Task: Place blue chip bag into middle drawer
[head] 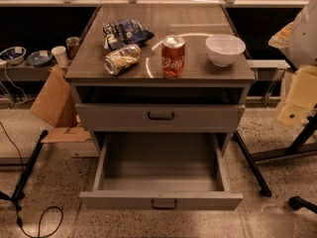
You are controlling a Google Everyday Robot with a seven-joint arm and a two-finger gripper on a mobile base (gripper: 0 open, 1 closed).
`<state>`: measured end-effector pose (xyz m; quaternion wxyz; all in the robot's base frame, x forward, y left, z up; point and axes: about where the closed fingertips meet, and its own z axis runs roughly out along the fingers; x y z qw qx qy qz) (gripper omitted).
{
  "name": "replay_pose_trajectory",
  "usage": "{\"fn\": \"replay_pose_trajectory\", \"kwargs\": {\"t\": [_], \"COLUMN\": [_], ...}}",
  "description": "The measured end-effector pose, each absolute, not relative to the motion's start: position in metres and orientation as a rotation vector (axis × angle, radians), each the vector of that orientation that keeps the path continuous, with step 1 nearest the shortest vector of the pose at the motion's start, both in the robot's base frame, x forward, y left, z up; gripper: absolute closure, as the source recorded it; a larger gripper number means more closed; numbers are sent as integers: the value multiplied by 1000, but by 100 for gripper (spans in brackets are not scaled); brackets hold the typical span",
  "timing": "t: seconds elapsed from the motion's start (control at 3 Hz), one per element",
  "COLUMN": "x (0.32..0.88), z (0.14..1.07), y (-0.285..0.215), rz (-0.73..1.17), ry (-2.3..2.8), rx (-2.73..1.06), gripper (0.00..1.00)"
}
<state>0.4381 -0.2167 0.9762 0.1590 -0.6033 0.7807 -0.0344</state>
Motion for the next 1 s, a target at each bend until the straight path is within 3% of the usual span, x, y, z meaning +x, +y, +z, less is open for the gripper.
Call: {"fn": "replay_pose_trajectory", "kwargs": {"t": [0.67, 1.0], "x": [436, 444], "z": [1009, 1064], "y": [-209, -177], "rz": [-135, -168], "ry": [2149, 1982], "rx": [-1661, -1645], "gripper": [0, 0]}}
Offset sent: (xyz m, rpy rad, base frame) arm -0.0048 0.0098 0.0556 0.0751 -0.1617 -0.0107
